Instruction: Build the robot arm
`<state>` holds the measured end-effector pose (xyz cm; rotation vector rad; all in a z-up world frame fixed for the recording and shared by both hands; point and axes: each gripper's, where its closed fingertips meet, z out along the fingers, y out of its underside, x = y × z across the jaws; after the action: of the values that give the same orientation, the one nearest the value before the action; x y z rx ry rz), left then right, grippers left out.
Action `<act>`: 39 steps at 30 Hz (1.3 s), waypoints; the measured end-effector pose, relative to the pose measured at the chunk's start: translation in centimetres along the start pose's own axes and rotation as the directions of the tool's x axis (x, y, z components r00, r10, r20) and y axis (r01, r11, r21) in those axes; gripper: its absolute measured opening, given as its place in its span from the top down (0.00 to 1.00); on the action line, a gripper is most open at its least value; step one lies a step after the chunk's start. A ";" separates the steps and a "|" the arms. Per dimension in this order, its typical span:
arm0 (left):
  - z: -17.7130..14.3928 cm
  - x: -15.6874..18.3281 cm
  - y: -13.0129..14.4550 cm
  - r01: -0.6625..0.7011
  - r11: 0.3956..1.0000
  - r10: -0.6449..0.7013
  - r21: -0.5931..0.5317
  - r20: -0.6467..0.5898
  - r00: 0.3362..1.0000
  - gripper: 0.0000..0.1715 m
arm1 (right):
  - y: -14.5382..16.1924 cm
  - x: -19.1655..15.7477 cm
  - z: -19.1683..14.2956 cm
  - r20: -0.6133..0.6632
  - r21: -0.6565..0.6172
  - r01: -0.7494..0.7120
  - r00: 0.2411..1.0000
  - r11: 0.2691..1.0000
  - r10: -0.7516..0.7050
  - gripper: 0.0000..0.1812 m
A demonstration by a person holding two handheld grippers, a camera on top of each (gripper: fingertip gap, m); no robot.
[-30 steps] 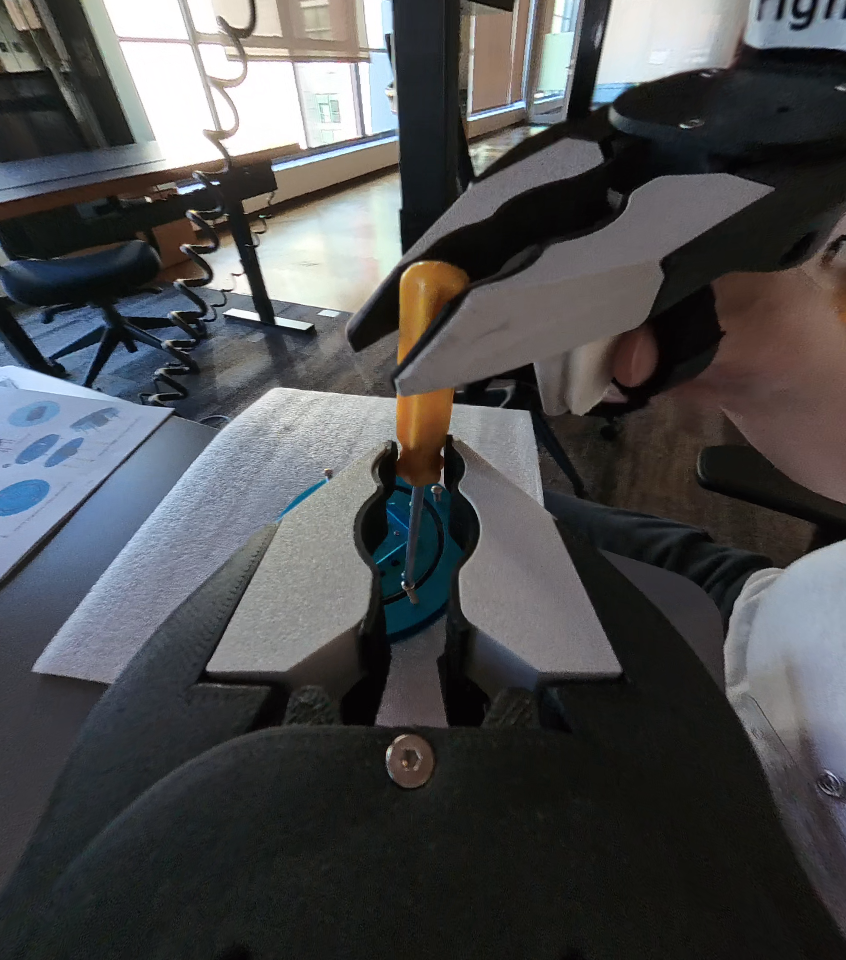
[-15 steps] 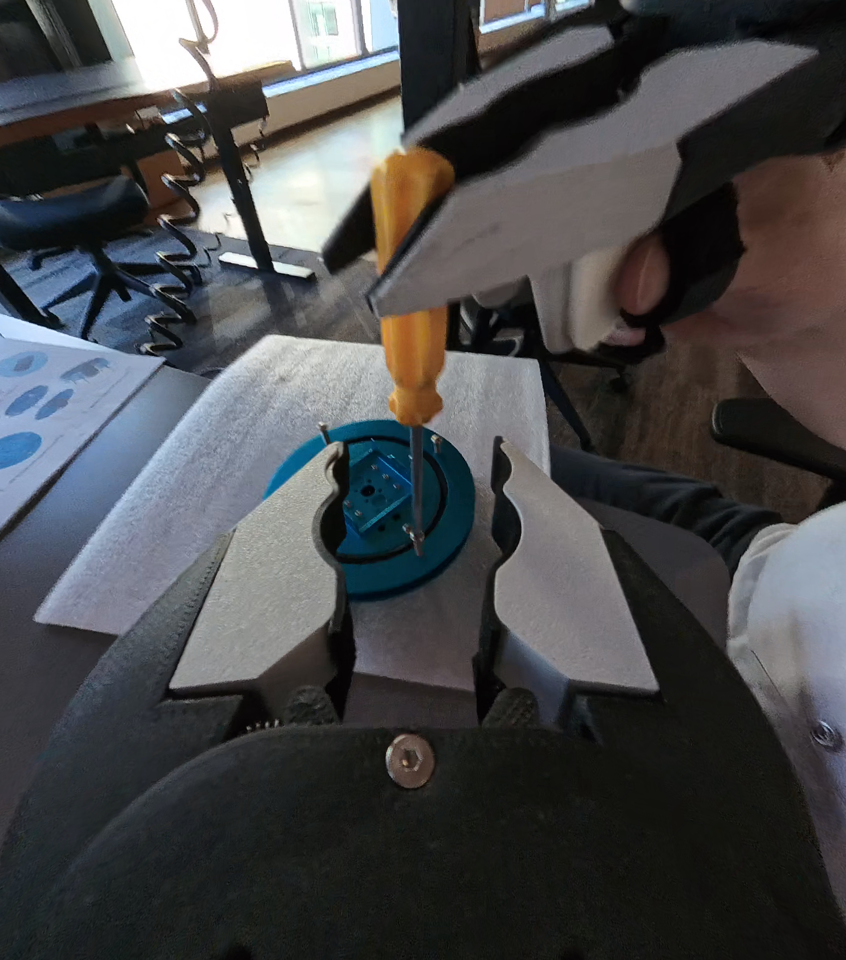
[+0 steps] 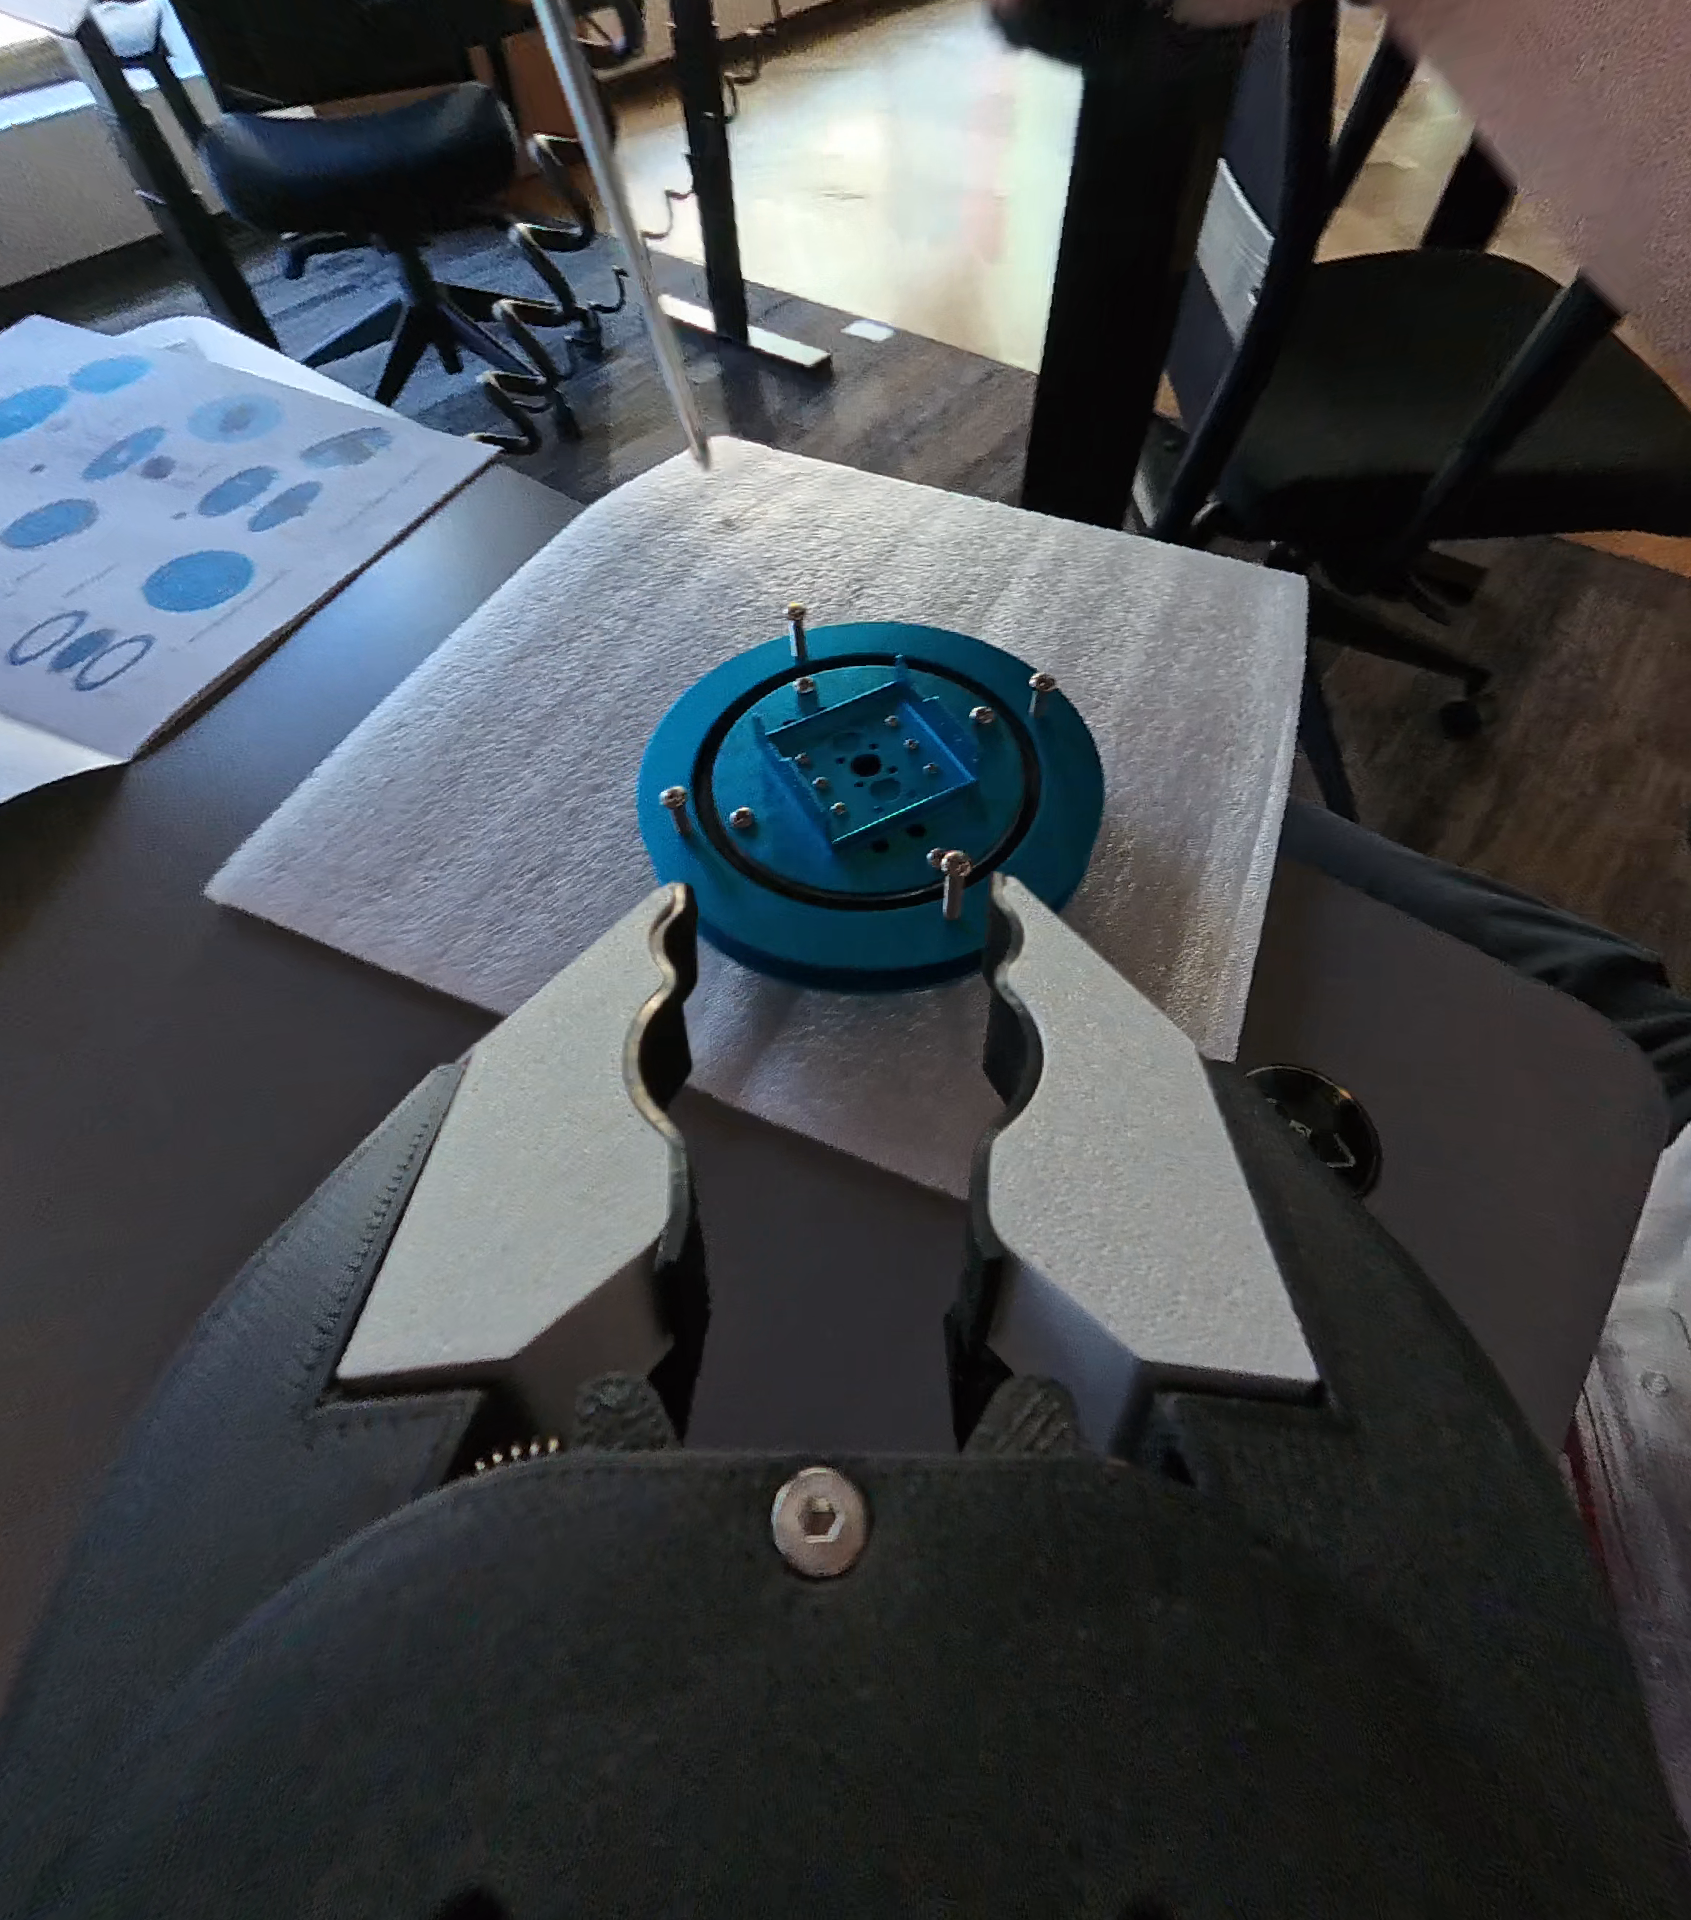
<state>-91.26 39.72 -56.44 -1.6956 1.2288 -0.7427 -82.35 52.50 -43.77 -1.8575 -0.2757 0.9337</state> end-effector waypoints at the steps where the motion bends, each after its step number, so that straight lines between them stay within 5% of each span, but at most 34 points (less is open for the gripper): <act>1: -0.3 -0.3 0.0 0.002 1.000 -0.003 0.007 0.019 1.000 0.68 | -0.4 2.7 0.8 0.012 0.034 -0.131 0.991 0.991 0.131 0.90; 3: -1.0 -0.6 0.2 0.007 1.000 -0.008 0.020 0.045 0.999 0.69 | -0.2 7.8 1.5 -0.014 0.169 -0.350 0.934 0.921 0.358 0.90; 5: -1.4 -0.8 0.7 0.026 0.999 -0.028 0.023 0.054 0.998 0.69 | 1.4 10.8 2.1 0.043 0.294 -0.561 0.816 0.774 0.576 0.91; 9: -1.6 -1.1 1.9 0.058 0.998 -0.057 -0.008 0.052 0.997 0.69 | 7.3 12.7 4.8 0.103 0.322 -0.788 0.580 0.525 0.808 0.90; 11: -1.7 -1.1 2.1 0.060 0.998 -0.060 -0.013 0.047 0.997 0.69 | 9.7 12.5 5.9 0.089 0.273 -0.835 0.516 0.477 0.852 0.90; 13: -1.8 -0.9 2.1 0.061 0.998 -0.061 -0.006 0.040 0.997 0.69 | 10.7 11.8 6.6 0.022 0.212 -0.817 0.553 0.537 0.833 0.91; 18: -1.5 -1.0 2.4 0.055 0.998 -0.054 -0.020 0.038 0.998 0.68 | 11.6 10.3 7.2 -0.163 -0.140 -0.640 0.767 0.755 0.620 0.81; 23: -1.4 -0.8 1.9 0.057 0.998 -0.057 -0.002 0.029 0.998 0.67 | 13.4 10.5 5.4 -0.295 -0.385 -0.431 0.895 0.816 0.334 0.73; 25: -1.5 -0.9 1.8 0.058 0.998 -0.059 0.009 0.037 0.998 0.67 | 12.5 9.0 4.7 -0.212 -0.400 -0.311 0.947 0.862 0.243 0.69; 27: -1.5 -0.8 1.6 0.067 0.997 -0.068 0.034 0.034 0.997 0.67 | 10.9 4.7 4.0 0.020 -0.332 -0.064 0.997 0.941 0.075 0.71; 31: -0.6 -0.8 1.4 0.089 0.995 -0.090 0.045 0.022 0.996 0.61 | 15.1 -5.1 0.2 0.428 -0.229 0.411 0.857 0.883 -0.288 0.57; 35: 0.7 -0.3 0.8 0.069 0.997 -0.069 0.021 0.011 0.998 0.58 | 19.3 -9.3 -1.8 0.538 -0.230 0.505 0.778 0.832 -0.324 0.59; 39: 1.8 0.0 0.9 -0.002 1.000 0.003 -0.011 0.039 0.999 0.57 | 22.1 -9.9 -1.7 0.516 -0.221 0.709 0.668 0.670 -0.537 0.63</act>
<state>-90.11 40.13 -58.02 -1.7096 1.2103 -0.6992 -92.42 35.27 -57.54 -1.6861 -1.4031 0.7737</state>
